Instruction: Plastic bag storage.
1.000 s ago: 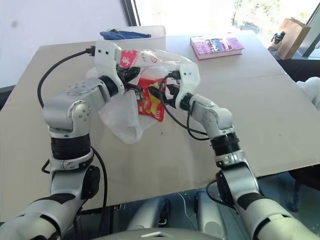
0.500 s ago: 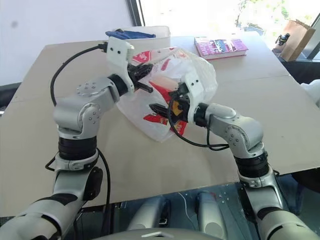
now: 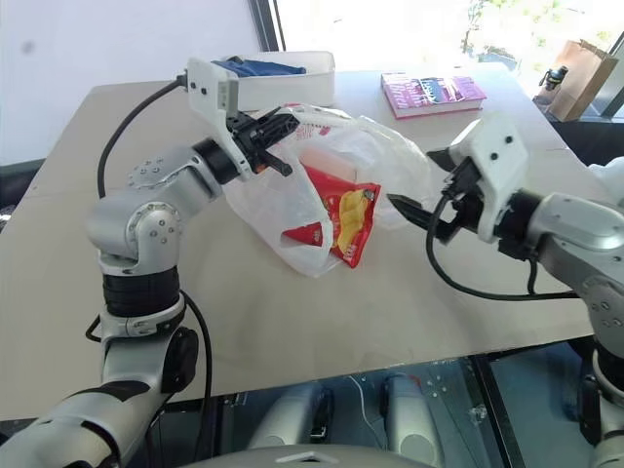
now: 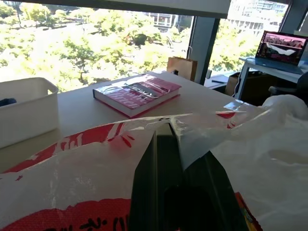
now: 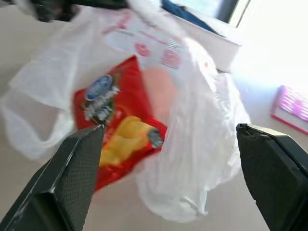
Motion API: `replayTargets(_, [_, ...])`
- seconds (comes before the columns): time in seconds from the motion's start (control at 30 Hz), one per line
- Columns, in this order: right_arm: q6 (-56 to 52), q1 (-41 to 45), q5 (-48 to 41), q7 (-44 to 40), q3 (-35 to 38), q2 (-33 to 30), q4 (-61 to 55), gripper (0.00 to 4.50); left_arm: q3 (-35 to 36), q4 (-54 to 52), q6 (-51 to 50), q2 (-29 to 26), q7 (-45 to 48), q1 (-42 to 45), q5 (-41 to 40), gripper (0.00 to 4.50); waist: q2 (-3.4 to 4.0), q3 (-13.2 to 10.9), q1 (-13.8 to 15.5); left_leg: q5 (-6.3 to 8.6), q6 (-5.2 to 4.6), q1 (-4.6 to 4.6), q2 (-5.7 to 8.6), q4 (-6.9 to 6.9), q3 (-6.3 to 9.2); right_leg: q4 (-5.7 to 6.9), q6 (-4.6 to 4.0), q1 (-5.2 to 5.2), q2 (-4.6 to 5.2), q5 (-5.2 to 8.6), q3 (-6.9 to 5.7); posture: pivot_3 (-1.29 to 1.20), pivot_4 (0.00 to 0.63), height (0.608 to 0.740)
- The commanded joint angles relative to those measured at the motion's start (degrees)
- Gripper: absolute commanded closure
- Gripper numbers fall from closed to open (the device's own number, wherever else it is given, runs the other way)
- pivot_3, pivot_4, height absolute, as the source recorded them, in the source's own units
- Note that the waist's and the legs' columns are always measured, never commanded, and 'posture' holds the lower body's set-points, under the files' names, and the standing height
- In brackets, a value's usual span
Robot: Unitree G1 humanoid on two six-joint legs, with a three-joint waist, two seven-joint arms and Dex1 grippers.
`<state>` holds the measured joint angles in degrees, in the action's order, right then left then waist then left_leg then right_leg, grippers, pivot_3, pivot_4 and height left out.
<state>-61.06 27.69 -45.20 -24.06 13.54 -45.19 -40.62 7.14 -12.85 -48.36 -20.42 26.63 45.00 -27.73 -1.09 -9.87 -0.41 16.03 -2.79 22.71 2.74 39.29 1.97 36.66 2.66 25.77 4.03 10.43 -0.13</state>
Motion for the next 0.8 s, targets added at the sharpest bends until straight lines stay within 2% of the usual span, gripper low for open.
replayTargets(0.03, [-1.22, -0.50, 2.83, 3.85, 0.21, -0.28, 1.15, 0.00, 1.51, -2.44, -0.65, 0.67, 1.13, -0.39, -4.25, 3.78, -0.01, 0.00, 0.05, 0.00, 0.00, 0.00, 0.01, 0.02, 0.00, 0.01, 0.00, -0.01, -0.01, 0.00, 0.00, 0.00, 0.150, 0.740])
replayTargets(0.1, [-1.79, -0.64, 2.64, 4.67, 0.11, 0.61, 2.06, 0.00, 2.39, -3.07, -1.83, 0.51, 1.25, -0.65, -6.38, 2.96, -0.01, -0.01, 0.13, 0.01, -0.02, 0.01, 0.04, 0.09, 0.00, 0.01, 0.01, -0.04, -0.02, 0.00, -0.02, 0.00, 0.150, 0.740])
replayTargets(0.13, [-2.05, -0.73, 2.21, 4.96, 0.25, 1.27, 2.32, 0.00, 3.78, -3.21, -3.40, 0.80, 0.70, -0.54, -8.48, 2.40, -0.01, -0.01, 0.11, 0.01, -0.04, 0.01, 0.06, 0.10, 0.00, 0.01, 0.01, -0.06, -0.03, 0.00, -0.02, 0.00, 0.150, 0.740])
replayTargets(0.2, [-2.87, -1.38, 1.94, 5.25, -0.13, 1.87, 2.78, 0.00, 7.03, -4.54, -6.90, -0.04, 2.15, -0.81, -14.89, 1.46, -0.01, -0.01, 0.08, 0.01, -0.04, 0.01, 0.04, 0.10, 0.01, 0.02, 0.01, -0.06, -0.04, 0.00, -0.02, 0.00, 0.150, 0.740])
replayTargets(0.4, [-2.49, -4.67, 3.38, 5.19, -0.69, 3.01, 5.25, 0.00, 12.14, -9.62, -16.19, -9.22, 7.17, -4.63, -29.14, 1.46, -0.01, -0.01, -0.27, 0.01, -0.03, 0.01, 0.00, 0.09, 0.02, -0.02, 0.01, -0.05, -0.13, 0.01, -0.03, 0.00, 0.150, 0.740])
replayTargets(0.5, [-2.02, -5.26, 4.35, 5.39, -0.39, 3.54, 7.22, 0.00, 15.99, -12.05, -22.09, -16.43, 10.36, -9.24, -39.39, 1.46, -0.01, -0.01, -0.37, 0.01, -0.03, -0.01, 0.01, 0.10, 0.01, -0.01, 0.01, -0.06, -0.13, 0.01, -0.02, 0.00, 0.150, 0.740])
replayTargets(0.6, [-1.10, -4.75, 4.55, 5.02, -0.03, 4.77, 9.13, 0.79, 20.24, -12.32, -25.11, -22.22, 10.47, -14.20, -48.62, 1.41, 0.00, -0.01, -0.38, 0.01, -0.03, -0.06, -0.03, 0.08, 0.00, 0.01, 0.01, -0.06, -0.20, 0.02, 0.00, 0.00, 0.150, 0.740])
replayTargets(0.67, [-0.28, -4.27, 5.11, 4.61, -0.48, 5.23, 10.39, 1.72, 21.79, -11.71, -26.15, -25.41, 10.04, -17.12, -54.45, 1.41, -0.01, -0.01, -0.20, 0.01, -0.02, -0.09, -0.05, 0.09, 0.01, 0.02, 0.00, -0.08, -0.22, 0.02, 0.00, 0.00, 0.150, 0.740])
replayTargets(0.8, [0.42, -2.91, 4.76, 3.77, -0.87, 6.18, 11.39, 3.60, 26.91, -15.62, -30.09, -33.79, 18.22, -33.50, -60.09, 1.41, 0.02, -0.02, -0.59, 0.01, -0.03, -0.19, -0.04, 0.01, -0.13, 0.03, 0.00, -0.09, -0.22, 0.03, 0.15, 0.00, 0.150, 0.740])
